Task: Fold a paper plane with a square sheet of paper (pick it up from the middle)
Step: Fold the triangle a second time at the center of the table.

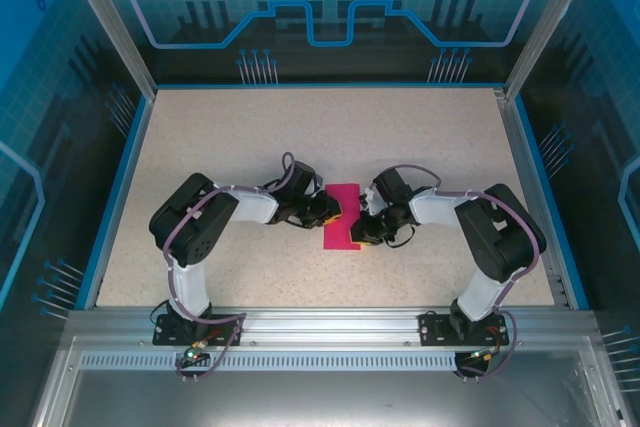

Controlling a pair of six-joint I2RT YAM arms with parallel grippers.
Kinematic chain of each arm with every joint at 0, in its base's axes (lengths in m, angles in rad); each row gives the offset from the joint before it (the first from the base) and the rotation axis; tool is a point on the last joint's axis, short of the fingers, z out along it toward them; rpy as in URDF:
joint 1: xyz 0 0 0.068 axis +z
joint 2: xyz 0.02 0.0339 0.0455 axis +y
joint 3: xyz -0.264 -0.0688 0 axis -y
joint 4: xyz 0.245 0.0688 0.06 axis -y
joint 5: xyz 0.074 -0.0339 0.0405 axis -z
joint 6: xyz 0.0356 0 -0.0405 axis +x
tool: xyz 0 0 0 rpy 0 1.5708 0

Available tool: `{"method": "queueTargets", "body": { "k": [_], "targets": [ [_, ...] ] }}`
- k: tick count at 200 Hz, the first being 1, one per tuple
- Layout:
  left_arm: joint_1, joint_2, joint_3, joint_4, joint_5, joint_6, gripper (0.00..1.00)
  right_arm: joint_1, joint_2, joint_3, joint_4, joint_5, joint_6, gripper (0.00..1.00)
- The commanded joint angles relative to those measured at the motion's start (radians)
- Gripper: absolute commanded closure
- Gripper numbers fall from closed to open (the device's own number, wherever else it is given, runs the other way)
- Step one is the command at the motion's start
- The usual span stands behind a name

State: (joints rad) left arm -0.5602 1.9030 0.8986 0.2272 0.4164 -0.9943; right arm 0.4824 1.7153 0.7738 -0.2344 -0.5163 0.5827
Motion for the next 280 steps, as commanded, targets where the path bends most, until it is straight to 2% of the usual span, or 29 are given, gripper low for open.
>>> {"method": "queueTargets", "body": {
  "k": [1, 115, 166, 218, 255, 280],
  "targets": [
    [0.045, 0.004, 0.023, -0.115, -0.075, 0.052, 0.82, -0.027, 0.015, -0.025, -0.112, 0.067, -0.017, 0.88],
    [0.079, -0.007, 0.083, -0.237, -0.11, 0.113, 0.82, -0.026, 0.003, -0.03, -0.102, 0.042, -0.012, 0.88],
    [0.076, -0.102, 0.117, -0.257, -0.078, 0.136, 0.8, -0.027, 0.009, -0.025, -0.086, 0.029, -0.006, 0.87],
    [-0.002, -0.181, 0.103, -0.245, -0.034, 0.115, 0.79, -0.027, 0.002, -0.02, -0.088, 0.033, -0.004, 0.87],
    [-0.045, -0.113, 0.067, -0.16, 0.026, 0.075, 0.8, -0.027, 0.002, -0.017, -0.086, 0.034, -0.001, 0.87],
    [-0.049, -0.058, 0.057, -0.124, 0.016, 0.061, 0.81, -0.027, 0.001, -0.017, -0.087, 0.033, -0.003, 0.87]
  ]
}}
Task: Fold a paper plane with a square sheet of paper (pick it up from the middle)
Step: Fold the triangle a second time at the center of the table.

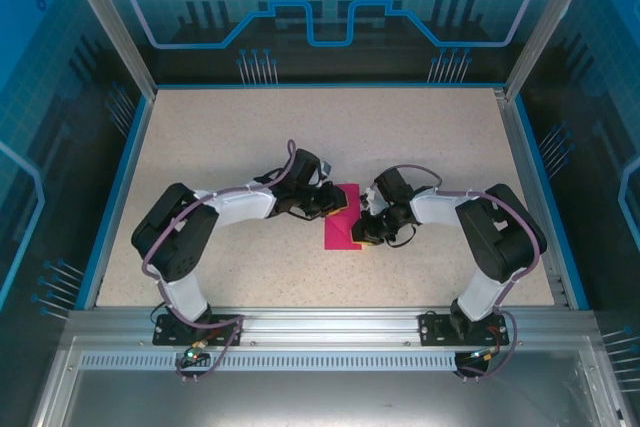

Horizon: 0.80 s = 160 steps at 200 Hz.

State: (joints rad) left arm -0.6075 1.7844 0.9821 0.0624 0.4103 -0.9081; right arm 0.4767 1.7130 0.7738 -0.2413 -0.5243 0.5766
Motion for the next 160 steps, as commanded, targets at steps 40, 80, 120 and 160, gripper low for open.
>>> {"method": "queueTargets", "body": {
  "k": [40, 80, 120, 160],
  "targets": [
    [0.0, 0.12, -0.011, -0.087, -0.096, 0.031, 0.84, -0.02, -0.012, -0.015, -0.081, 0.034, 0.002, 0.87],
    [0.0, 0.137, -0.025, -0.118, -0.123, 0.054, 0.85, -0.009, -0.071, 0.017, -0.082, 0.01, 0.018, 0.86],
    [-0.001, 0.138, -0.026, -0.112, -0.115, 0.053, 0.85, 0.029, -0.074, 0.087, -0.065, -0.014, 0.046, 0.85],
    [0.001, 0.136, -0.019, -0.111, -0.108, 0.046, 0.85, 0.053, 0.026, 0.155, -0.052, 0.009, 0.069, 0.86]
  ]
}}
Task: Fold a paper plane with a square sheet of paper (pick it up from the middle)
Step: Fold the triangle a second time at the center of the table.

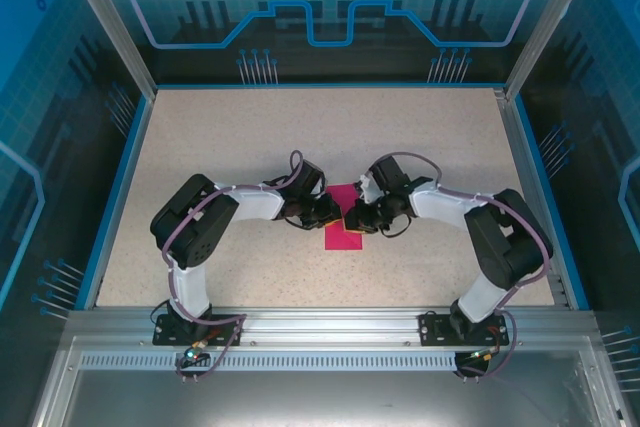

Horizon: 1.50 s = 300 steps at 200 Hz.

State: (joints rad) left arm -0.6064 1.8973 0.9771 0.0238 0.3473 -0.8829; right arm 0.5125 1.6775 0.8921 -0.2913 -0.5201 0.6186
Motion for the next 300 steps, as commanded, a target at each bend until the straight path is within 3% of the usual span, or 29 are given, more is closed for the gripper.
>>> {"method": "queueTargets", "body": {
  "k": [1, 77, 150, 230, 300],
  "targets": [
    [-0.001, 0.023, -0.014, -0.072, -0.045, 0.02, 0.85, 0.019, 0.063, 0.038, -0.002, 0.005, 0.027, 0.86],
    [-0.001, 0.029, -0.014, -0.064, -0.036, 0.014, 0.84, 0.015, 0.161, 0.011, 0.003, 0.057, 0.027, 0.86],
    [-0.001, 0.032, -0.013, -0.061, -0.033, 0.011, 0.85, 0.035, 0.064, 0.036, -0.008, 0.006, 0.027, 0.85],
    [-0.001, 0.036, -0.012, -0.057, -0.028, 0.008, 0.85, 0.022, 0.178, 0.006, 0.003, 0.049, 0.026, 0.86],
    [-0.001, 0.046, -0.013, -0.058, -0.03, 0.007, 0.85, 0.011, 0.036, -0.067, 0.003, -0.03, 0.005, 0.84]
  ]
}}
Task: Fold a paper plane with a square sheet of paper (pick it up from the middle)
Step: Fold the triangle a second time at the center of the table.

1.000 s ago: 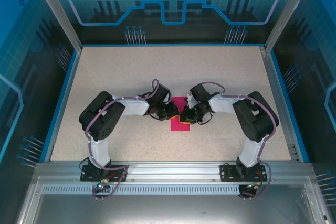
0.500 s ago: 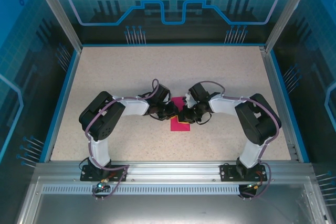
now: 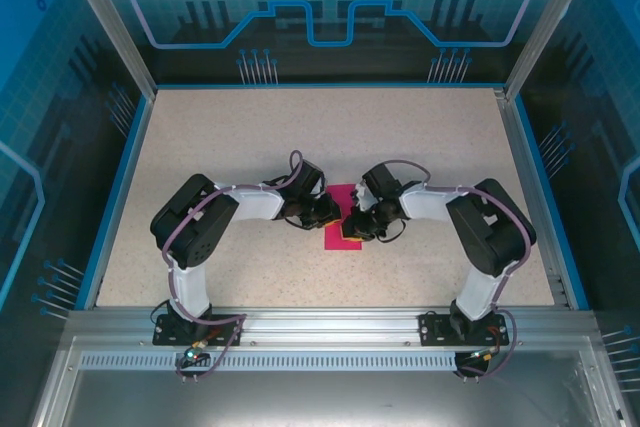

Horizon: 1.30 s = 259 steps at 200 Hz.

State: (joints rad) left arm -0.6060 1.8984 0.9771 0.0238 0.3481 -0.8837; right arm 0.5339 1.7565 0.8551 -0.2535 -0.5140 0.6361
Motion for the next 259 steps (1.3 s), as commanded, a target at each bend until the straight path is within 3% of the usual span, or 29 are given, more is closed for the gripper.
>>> {"method": "queueTargets", "body": {
  "k": [1, 41, 94, 138, 179, 223, 259],
  "targets": [
    [-0.001, 0.045, -0.014, -0.057, -0.031, 0.007, 0.86, -0.01, -0.041, -0.031, -0.035, -0.036, -0.012, 0.84],
    [-0.001, 0.045, -0.011, -0.062, -0.029, 0.008, 0.86, -0.028, 0.029, -0.065, -0.052, 0.009, -0.021, 0.85],
    [-0.002, 0.044, -0.013, -0.064, -0.032, 0.009, 0.86, -0.04, -0.094, -0.1, -0.043, -0.027, -0.025, 0.84],
    [-0.002, 0.044, -0.009, -0.071, -0.032, 0.012, 0.86, -0.064, -0.042, -0.142, -0.04, -0.011, -0.04, 0.85],
    [0.0, 0.044, -0.008, -0.076, -0.032, 0.015, 0.86, -0.087, -0.131, -0.167, -0.027, -0.038, -0.025, 0.84],
    [-0.001, 0.041, -0.007, -0.078, -0.03, 0.015, 0.86, -0.127, -0.042, -0.201, -0.022, -0.036, -0.041, 0.85],
    [-0.002, 0.039, -0.007, -0.08, -0.032, 0.017, 0.86, -0.127, -0.154, -0.175, -0.039, -0.056, -0.017, 0.85]
  ]
}}
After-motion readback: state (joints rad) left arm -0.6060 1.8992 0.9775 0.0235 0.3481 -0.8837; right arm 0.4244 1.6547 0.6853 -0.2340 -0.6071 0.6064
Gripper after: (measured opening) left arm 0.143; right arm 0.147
